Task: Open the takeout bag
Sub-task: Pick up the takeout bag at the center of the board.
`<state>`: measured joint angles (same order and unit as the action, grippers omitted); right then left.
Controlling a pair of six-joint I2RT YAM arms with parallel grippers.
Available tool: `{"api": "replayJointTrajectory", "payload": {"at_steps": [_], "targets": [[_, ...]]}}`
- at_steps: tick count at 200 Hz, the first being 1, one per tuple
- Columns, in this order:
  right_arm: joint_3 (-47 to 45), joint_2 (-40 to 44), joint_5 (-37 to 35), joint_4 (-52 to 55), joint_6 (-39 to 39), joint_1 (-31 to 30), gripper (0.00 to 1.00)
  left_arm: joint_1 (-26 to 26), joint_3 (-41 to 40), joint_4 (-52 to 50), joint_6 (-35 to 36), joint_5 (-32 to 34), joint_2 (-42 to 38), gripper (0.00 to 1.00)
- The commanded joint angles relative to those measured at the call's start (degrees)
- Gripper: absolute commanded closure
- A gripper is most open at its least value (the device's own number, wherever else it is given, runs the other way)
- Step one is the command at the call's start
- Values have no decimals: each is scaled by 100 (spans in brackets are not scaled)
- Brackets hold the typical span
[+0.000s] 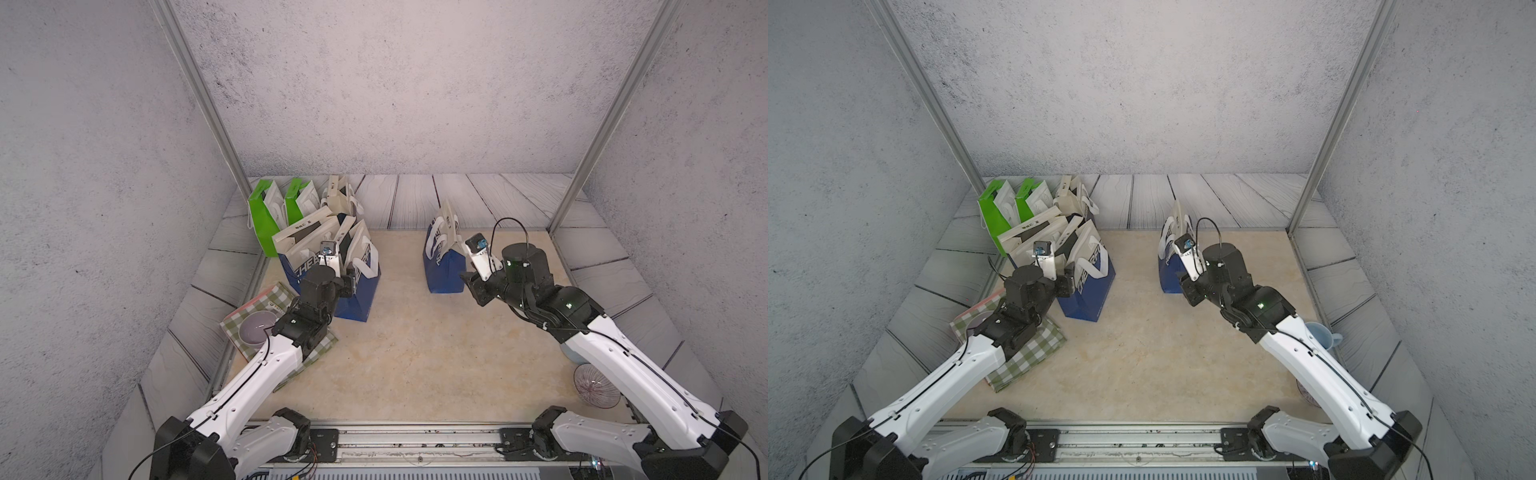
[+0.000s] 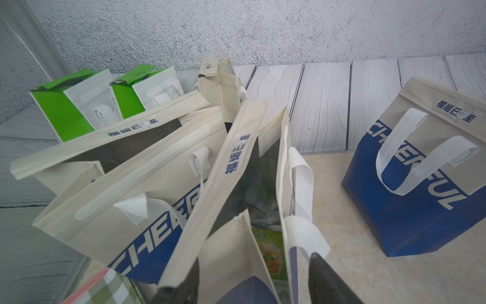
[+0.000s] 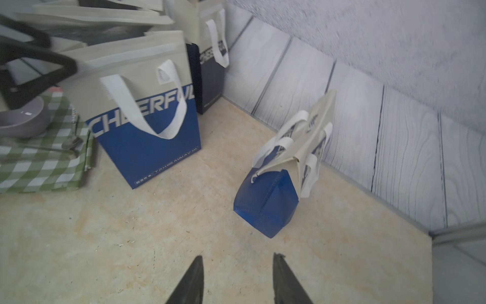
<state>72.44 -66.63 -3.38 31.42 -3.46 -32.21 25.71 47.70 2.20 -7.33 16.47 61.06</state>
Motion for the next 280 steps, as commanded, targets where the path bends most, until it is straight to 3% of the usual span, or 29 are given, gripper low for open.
{"api": "replayJointTrajectory", "payload": {"at_steps": [1, 38, 78, 102, 124, 155, 177, 189, 241, 280], "targets": [[113, -280, 386, -311, 840, 570, 50, -40, 317, -515, 30, -127, -291, 33], [957, -1486, 1004, -329, 1291, 1168, 45, -28, 342, -1013, -335, -1164, -1084, 33], [2303, -2797, 1362, -106, 1445, 1214, 42, -14, -30, -1558, -623, -2290, -1952, 35], [3231, -3628, 1440, 431, 1447, 1212, 42, -14, -438, -1608, -805, -2662, -2473, 35], [3513, -3989, 1476, 666, 1463, 1210, 47, -14, -714, -1671, -881, -2847, -2726, 35], [3645, -4169, 1507, 934, 1395, 1209, 62, -14, -977, -1498, -1181, -3210, -2782, 38], [3837, -4240, 1656, 1343, 1160, 1211, 90, -14, -1132, -1267, -1325, -3475, -2754, 40], [3826, -4134, 1724, 1502, 1050, 1202, 100, -15, -1158, -1249, -1364, -3467, -2742, 41], [3256, -3236, 2330, 2087, 548, 1007, 100, -5, -1366, -1010, -1565, -3674, -2747, 42], [2244, -2301, 2823, 2072, 204, 749, 100, 2, -1531, -868, -1751, -3764, -2698, 42]]}}
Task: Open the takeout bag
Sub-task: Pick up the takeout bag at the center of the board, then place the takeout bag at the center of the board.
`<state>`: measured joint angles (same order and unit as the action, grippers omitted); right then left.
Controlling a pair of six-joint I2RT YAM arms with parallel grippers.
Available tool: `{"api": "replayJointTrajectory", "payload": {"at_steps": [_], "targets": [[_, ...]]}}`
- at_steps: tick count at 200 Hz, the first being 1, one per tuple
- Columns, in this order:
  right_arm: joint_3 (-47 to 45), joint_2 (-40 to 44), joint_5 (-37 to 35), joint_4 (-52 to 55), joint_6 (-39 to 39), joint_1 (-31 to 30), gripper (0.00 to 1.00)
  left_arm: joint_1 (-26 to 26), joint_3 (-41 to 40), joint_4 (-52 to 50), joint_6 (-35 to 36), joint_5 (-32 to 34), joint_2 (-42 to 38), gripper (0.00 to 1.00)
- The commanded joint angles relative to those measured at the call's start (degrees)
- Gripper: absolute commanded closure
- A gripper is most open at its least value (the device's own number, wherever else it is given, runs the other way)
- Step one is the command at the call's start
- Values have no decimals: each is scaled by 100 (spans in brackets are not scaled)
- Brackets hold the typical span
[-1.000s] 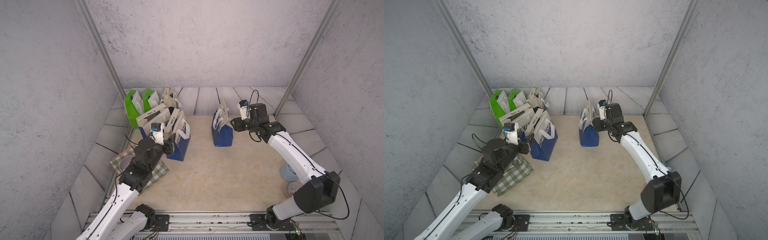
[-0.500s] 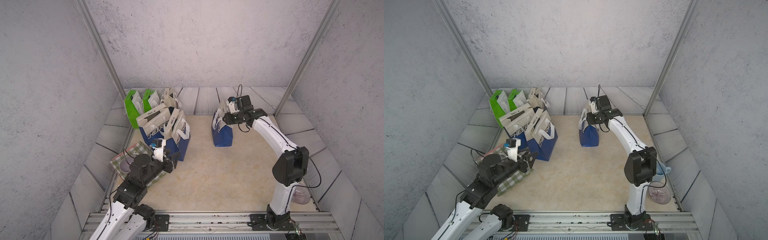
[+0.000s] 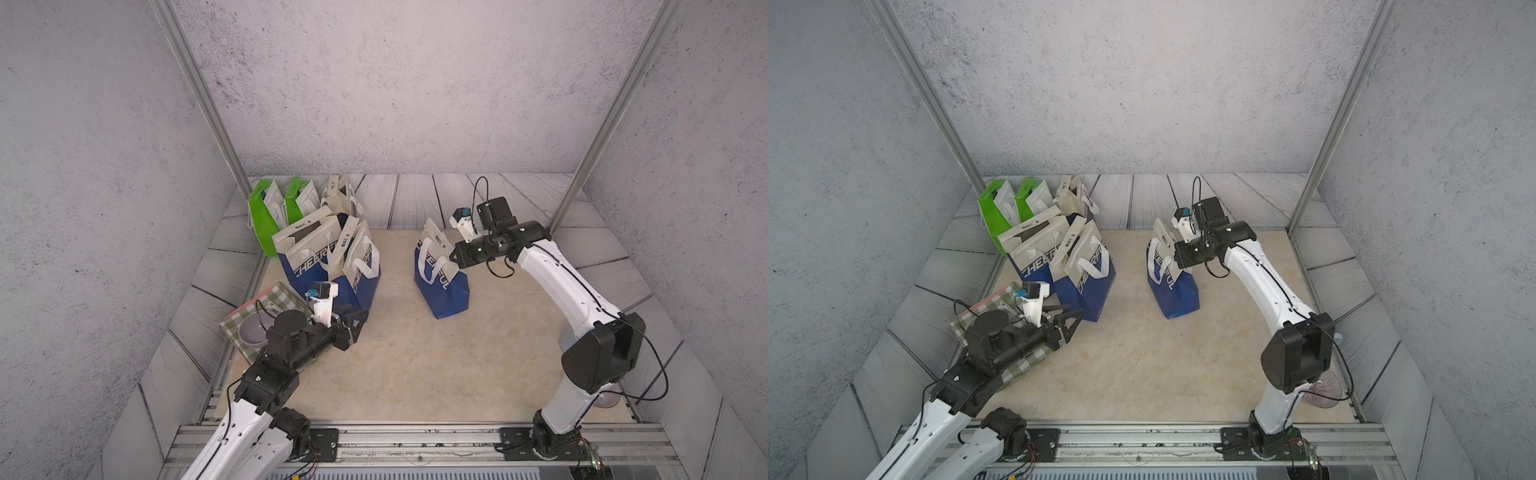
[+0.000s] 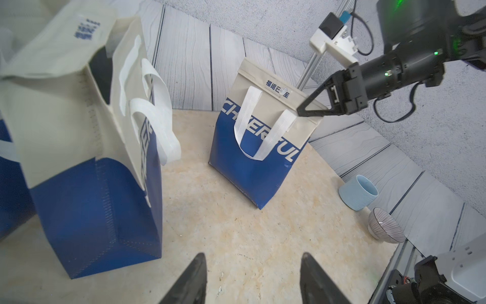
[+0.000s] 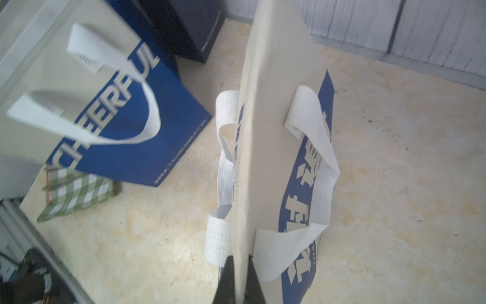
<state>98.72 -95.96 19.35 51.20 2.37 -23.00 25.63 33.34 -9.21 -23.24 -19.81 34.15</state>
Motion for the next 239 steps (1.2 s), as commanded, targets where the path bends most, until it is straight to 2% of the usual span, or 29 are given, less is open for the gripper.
{"api": "replayJointTrajectory", "payload": {"at_steps": [1, 68, 137, 179, 200, 223, 239], "targets": [[-399, 654, 555, 97, -392, -184, 100, 12, -97, 272, -161, -136, -12, 42], [-1170, 1605, 762, 430, -801, -940, 100, 30, -323, 537, -416, -493, -42, 41], [-1279, 1681, 878, 915, -1385, -1457, 100, 72, -539, 620, -462, -461, -211, 35], [-1676, 1895, 467, 835, -1472, -1523, 100, 250, -814, 1277, -600, -512, 28, 32], [-1802, 1998, 110, 795, -1424, -1524, 86, 491, -931, 1584, -587, -378, 298, 31], [-1950, 2202, -396, 752, -1305, -1523, 64, 643, -952, 1624, -457, -242, 470, 30], [-2082, 2389, -666, 707, -1192, -1523, 57, 698, -978, 1737, -432, -193, 549, 28]]}}
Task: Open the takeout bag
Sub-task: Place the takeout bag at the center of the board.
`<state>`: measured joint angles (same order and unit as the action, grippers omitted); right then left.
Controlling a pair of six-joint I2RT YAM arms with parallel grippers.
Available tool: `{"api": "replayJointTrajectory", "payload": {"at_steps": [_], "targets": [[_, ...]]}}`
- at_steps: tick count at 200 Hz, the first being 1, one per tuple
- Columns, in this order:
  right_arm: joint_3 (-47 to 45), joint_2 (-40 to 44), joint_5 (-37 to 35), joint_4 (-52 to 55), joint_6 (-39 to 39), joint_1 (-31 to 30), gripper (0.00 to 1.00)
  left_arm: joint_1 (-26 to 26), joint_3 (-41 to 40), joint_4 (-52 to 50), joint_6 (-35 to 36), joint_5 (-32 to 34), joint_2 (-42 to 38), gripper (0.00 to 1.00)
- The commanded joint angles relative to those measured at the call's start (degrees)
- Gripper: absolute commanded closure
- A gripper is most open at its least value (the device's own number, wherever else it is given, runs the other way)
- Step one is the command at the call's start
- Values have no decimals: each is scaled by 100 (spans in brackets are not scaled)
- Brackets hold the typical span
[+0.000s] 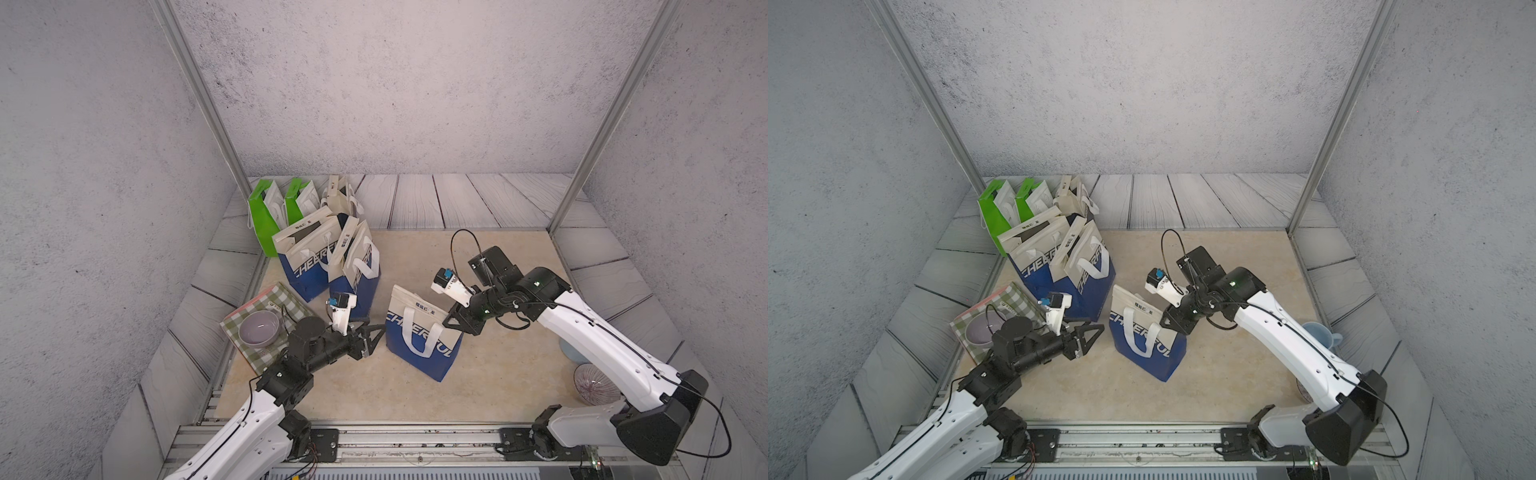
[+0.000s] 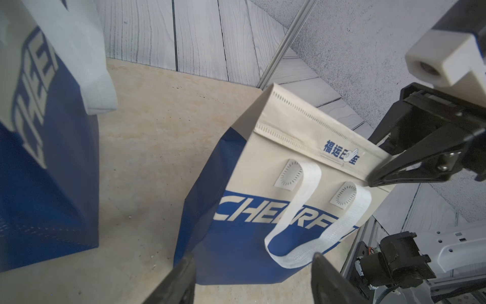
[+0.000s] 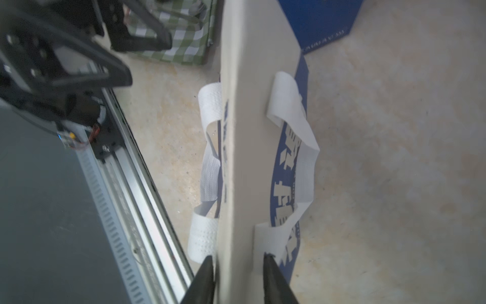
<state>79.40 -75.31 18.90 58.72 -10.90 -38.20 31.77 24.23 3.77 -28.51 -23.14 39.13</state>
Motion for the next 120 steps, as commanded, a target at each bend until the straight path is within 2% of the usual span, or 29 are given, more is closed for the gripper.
{"api": "replayJointTrajectory", "payload": {"at_steps": [1, 33, 61, 91, 101, 120], "targets": [[-160, 332, -631, -53, 142, -4, 56, 93, -71, 461, 88, 137, 59, 28], [-311, 508, -1155, 29, 320, -6, 53, 289, -143, 1007, 194, 213, 474, 27], [-428, 566, -2023, 3, 568, -4, 53, 349, -128, 1253, 317, 274, 815, 27], [-654, 764, -2753, -601, 700, 3, 52, 573, -120, 1536, 451, 204, 1104, 27], [-729, 822, -2778, -843, 712, 4, 51, 688, -112, 1582, 538, 213, 1177, 27], [-753, 952, -2283, -1103, 678, -2, 51, 875, -106, 1679, 694, 156, 1317, 27]]}}
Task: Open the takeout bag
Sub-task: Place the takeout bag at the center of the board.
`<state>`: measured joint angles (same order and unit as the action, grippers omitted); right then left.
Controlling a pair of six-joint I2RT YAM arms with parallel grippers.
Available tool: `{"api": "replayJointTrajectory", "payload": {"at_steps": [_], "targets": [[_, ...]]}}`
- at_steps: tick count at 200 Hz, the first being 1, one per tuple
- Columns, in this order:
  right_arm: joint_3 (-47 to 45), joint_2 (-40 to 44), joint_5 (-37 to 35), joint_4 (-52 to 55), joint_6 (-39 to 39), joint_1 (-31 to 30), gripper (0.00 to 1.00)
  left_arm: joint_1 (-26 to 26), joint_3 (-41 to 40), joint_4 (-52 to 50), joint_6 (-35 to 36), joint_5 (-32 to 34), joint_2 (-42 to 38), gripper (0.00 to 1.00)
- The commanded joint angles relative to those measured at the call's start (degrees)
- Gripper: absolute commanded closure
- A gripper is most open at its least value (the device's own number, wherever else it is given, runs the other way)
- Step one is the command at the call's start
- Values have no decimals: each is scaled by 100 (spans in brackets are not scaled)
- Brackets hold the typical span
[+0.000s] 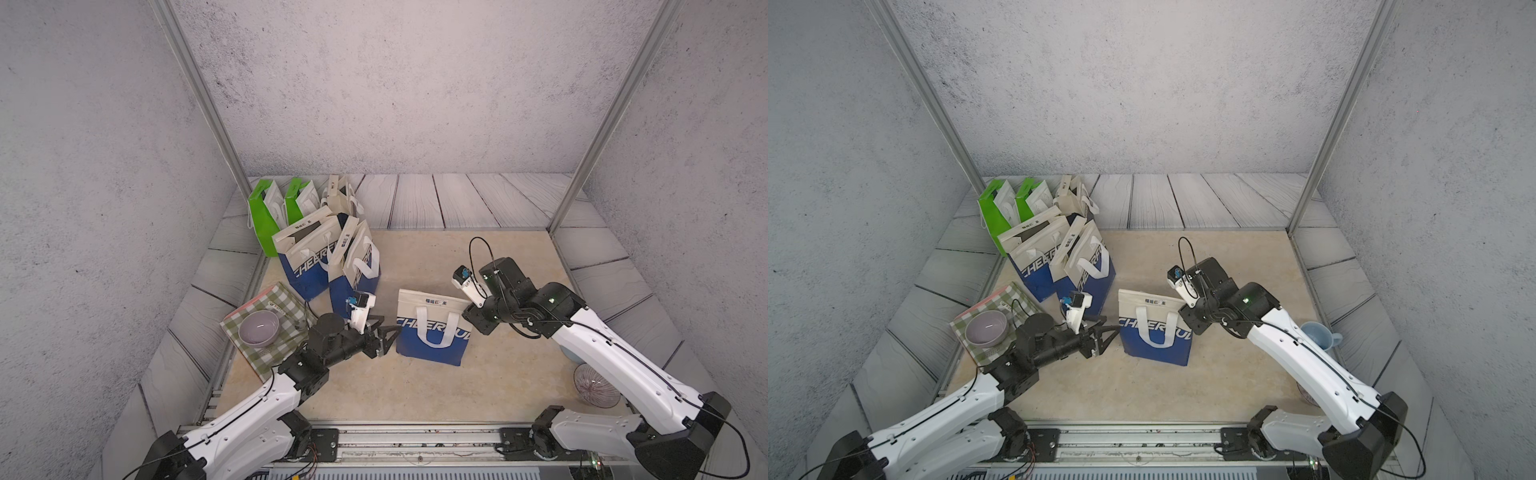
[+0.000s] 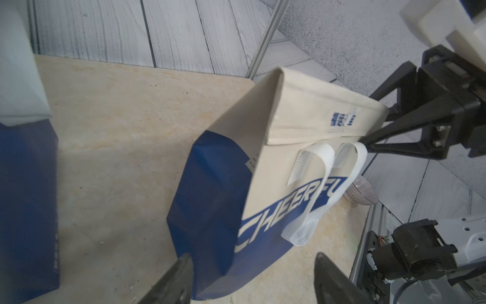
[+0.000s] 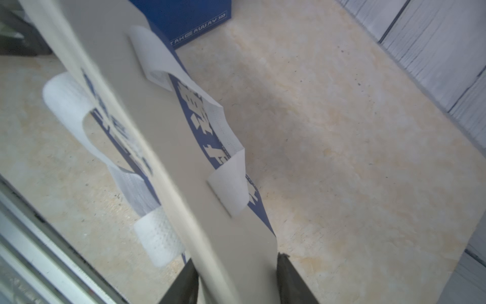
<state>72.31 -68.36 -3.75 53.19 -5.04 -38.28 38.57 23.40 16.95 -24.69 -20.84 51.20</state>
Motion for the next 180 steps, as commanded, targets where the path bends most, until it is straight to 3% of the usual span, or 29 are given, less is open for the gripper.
{"api": "replayJointTrajectory", "payload": {"at_steps": [1, 39, 130, 180], "targets": [[-48, 263, 2, -566, 96, 10, 51, 199, -26, 370, 318, -80, 114, 27], [-281, 677, 804, -961, -1, 12, 51, 360, -224, 878, 545, -5, 428, 28], [-695, 1779, 1789, -1505, -46, 7, 49, 449, -140, 2292, 983, -224, 1709, 36], [-943, 1958, 1937, -1849, -67, 13, 49, 722, -152, 2698, 981, -475, 2025, 64]]}}
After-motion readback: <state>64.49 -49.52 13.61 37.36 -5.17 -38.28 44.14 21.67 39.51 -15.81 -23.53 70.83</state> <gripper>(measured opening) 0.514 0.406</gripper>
